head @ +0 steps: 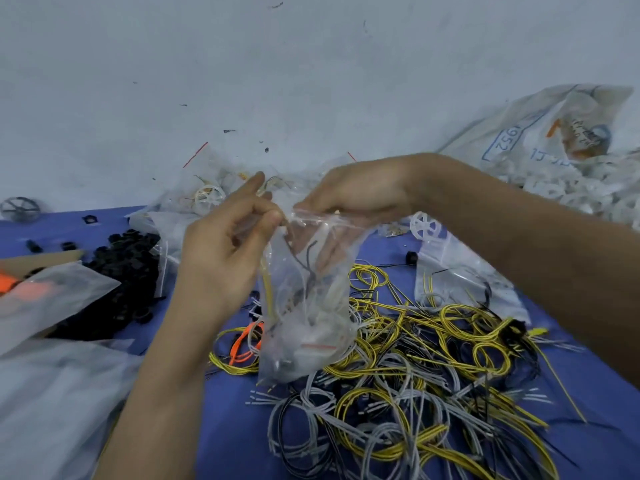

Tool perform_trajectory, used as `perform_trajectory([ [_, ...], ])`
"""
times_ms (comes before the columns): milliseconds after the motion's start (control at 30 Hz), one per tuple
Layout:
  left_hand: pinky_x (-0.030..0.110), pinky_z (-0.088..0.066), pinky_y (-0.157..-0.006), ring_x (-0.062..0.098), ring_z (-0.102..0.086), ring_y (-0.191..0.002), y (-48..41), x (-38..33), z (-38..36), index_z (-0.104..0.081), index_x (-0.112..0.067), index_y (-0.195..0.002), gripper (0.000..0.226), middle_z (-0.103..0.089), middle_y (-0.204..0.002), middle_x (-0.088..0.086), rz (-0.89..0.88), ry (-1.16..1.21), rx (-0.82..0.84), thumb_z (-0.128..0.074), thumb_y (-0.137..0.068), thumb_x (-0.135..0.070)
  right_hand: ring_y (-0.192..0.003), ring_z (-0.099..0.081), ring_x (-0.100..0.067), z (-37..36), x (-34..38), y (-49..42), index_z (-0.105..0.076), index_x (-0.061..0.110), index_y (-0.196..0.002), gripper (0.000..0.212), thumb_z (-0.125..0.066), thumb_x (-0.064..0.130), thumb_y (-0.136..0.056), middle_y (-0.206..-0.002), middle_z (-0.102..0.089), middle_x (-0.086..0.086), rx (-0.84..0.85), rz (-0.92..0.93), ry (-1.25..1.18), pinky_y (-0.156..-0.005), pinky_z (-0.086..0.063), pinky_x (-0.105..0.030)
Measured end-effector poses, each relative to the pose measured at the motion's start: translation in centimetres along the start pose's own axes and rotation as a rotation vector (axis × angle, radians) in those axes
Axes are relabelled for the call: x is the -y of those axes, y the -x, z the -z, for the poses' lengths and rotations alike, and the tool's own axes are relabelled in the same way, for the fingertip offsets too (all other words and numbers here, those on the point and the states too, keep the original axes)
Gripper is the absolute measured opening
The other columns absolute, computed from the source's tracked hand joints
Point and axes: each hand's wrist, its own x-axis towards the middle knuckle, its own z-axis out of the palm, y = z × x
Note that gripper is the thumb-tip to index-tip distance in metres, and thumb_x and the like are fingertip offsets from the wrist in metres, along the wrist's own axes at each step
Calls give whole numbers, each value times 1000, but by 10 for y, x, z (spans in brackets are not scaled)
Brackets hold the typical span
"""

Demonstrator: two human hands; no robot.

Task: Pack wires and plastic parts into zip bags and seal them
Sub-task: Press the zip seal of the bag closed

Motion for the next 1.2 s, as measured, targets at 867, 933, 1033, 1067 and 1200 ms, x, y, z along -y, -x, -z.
perform_trajectory([
  [867,33,-55,-79,27,-71,-91,20,72,-25,-77,-20,-89,55,-74,-99,10,845,275,485,-63,-65,-68,-42,-64,-19,13,-73,-27,-47,11,-72,28,-51,23,-97,-50,-59,-6,-662,-93,-868,-35,-52,-35],
  [933,34,-54,-82,25,-71,-91,18,68,-24,-78,-20,-83,46,-74,-98,9,833,270,499,-54,-82,-59,-40,-63,-17,21,-70,-20,-49,13,-73,25,-58,23,-93,-47,-59,-2,-674,-76,-792,-37,-52,-31],
  [1033,32,-54,-75,19,-72,-82,17,63,-25,-78,-21,-75,48,-75,-90,6,850,280,488,-47,-89,-55,-48,-63,-15,33,-56,-4,-51,15,-71,24,-65,24,-88,-78,-59,-6,-666,-52,-669,-40,-49,-20],
  [1067,30,-55,-71,18,-72,-80,17,62,-24,-77,-20,-76,48,-75,-89,5,854,281,496,-48,-87,-55,-53,-61,-14,37,-51,2,-51,16,-70,24,-66,25,-87,-84,-59,-6,-652,-31,-647,-42,-49,-18],
  [1200,36,-57,-83,27,-66,-95,14,51,-16,-71,-16,-102,46,-67,-114,19,784,382,502,-54,-76,-50,-68,-62,-12,38,-25,34,-64,13,-77,17,-69,28,-81,-94,-69,0,-572,187,-401,-54,-52,-18],
])
